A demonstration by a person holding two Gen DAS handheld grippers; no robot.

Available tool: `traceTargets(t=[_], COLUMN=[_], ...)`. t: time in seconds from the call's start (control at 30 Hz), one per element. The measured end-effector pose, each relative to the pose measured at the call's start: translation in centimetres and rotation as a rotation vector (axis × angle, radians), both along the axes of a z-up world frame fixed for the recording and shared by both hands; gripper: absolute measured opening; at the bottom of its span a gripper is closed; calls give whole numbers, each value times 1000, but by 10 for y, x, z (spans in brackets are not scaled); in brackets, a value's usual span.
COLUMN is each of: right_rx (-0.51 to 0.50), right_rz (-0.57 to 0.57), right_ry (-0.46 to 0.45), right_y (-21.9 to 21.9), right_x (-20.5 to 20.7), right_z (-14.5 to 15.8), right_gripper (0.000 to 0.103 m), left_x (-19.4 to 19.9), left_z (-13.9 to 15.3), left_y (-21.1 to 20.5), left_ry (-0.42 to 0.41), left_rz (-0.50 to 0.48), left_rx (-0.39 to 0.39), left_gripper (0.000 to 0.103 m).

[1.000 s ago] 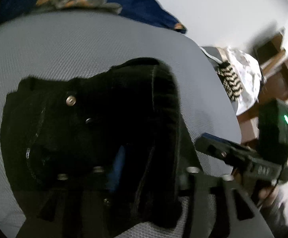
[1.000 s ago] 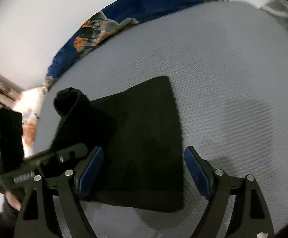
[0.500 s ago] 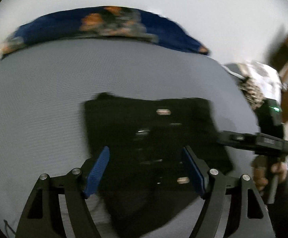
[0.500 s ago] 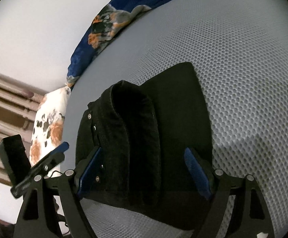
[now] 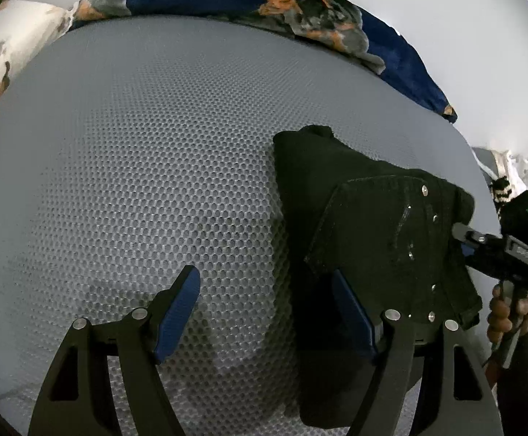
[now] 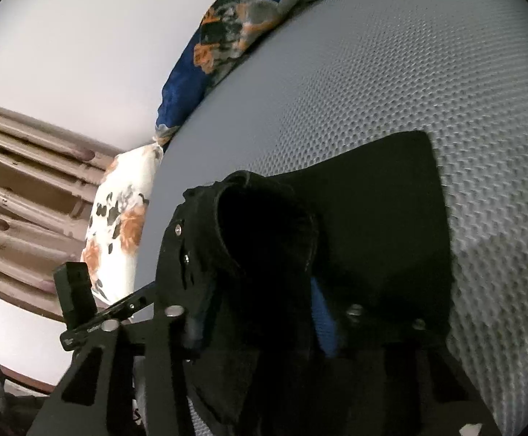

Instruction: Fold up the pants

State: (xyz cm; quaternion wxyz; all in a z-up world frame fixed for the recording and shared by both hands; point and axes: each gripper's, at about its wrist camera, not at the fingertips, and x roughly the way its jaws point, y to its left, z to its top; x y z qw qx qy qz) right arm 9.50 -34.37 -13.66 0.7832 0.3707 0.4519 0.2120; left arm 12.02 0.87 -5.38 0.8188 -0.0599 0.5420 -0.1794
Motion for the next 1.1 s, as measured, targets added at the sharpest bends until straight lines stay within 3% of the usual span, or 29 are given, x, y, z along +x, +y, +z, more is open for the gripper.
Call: traceTargets(t=[0.17,0.4,0.6,0.83,0.93,1.03,1.1], right_rx=[5,-74,-159,-196,-204,-207,-260], right_rz=[-20,-93,-120,-195,-258,-300,-306], right_ry=[-2,-26,-59,-90,-45,51,85], right_y=[1,13,22,-3,-26,-44,-47], right_x=[3,-12,-21,-28,-31,-32,-30], right_z=[0,28,63,94,86,57,41], right_gripper=[28,12,10,10,10,9,10], left_x=[3,6,4,3,3,3,2], left_z=[-1,3,6,9,10,11,11], left_y=[-5,-20,-25,-30,-32,-33,-35], left_ry=[7,-41,-68,-76,-83,-87,-91], left_rz=[19,33,28,17,14,10,3], left_rx=[-3,67,97,89,85,77,76], left_gripper=[75,75,75,75,75,75,75])
